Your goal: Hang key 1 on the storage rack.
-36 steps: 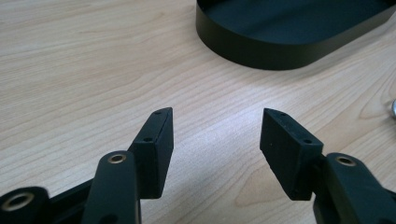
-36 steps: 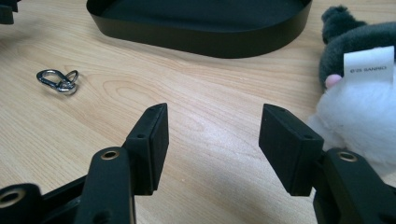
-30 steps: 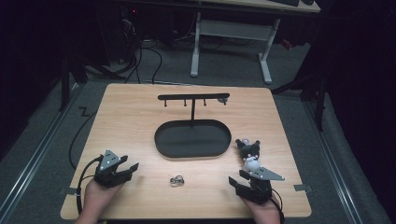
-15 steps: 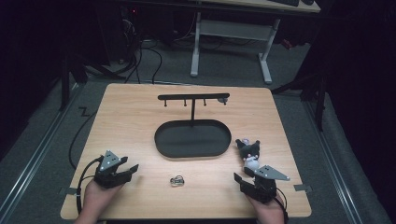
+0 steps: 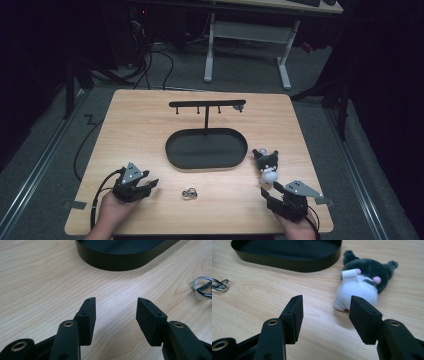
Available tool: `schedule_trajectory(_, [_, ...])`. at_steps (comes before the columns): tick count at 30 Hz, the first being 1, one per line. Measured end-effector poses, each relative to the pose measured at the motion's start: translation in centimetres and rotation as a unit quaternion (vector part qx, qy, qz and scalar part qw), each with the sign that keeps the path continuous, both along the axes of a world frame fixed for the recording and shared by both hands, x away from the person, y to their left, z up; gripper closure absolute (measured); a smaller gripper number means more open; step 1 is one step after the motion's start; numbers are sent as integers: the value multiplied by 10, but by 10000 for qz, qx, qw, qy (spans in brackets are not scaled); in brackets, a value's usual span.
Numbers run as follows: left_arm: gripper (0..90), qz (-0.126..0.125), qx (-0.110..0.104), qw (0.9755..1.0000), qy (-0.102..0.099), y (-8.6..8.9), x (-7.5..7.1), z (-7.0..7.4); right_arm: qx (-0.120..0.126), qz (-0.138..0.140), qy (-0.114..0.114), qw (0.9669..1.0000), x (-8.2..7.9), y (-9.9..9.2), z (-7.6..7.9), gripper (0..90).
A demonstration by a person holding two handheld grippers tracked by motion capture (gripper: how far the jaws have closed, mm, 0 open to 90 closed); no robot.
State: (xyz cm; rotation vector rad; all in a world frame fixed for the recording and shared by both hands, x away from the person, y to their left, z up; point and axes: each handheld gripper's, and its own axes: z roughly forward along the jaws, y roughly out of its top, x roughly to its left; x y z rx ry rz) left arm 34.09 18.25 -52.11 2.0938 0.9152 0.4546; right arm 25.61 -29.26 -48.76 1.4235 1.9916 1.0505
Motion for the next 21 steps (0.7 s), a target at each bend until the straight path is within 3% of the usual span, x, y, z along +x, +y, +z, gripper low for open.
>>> schedule_trajectory(4, [483,35,-14,10000,19,2,-2,0,-53,-72,154,9998,0,-7,-1,412])
schedule_trajectory(9, [471,37,-9,10000,25,3,-3,-1,-54,-98,790,9968,10,-14,-2,331])
schedule_trajectory(11, [469,45,-18,10000,12,4,-3,-1,-128,-78,875,9961,12,-14,-1,322])
schedule_trajectory(12, [468,34,-19,10000,15,4,-3,-1,-194,-54,973,9951,14,-14,1,312])
schedule_trajectory(13, [466,26,-22,10000,9,4,-3,0,-221,22,1209,9924,18,-13,3,295])
schedule_trajectory(17, [463,-12,-54,10000,2,5,-4,0,-345,56,1436,9890,24,-10,9,285])
schedule_trajectory(19, [462,-23,-69,10000,3,5,-4,0,-403,72,1727,9841,31,-7,11,270])
schedule_trajectory(20, [462,-27,-74,10000,11,5,-4,0,-403,72,1727,9841,31,-7,11,270])
schedule_trajectory(21, [460,-52,-61,10000,26,5,-4,0,-413,62,1896,9810,36,-6,12,264])
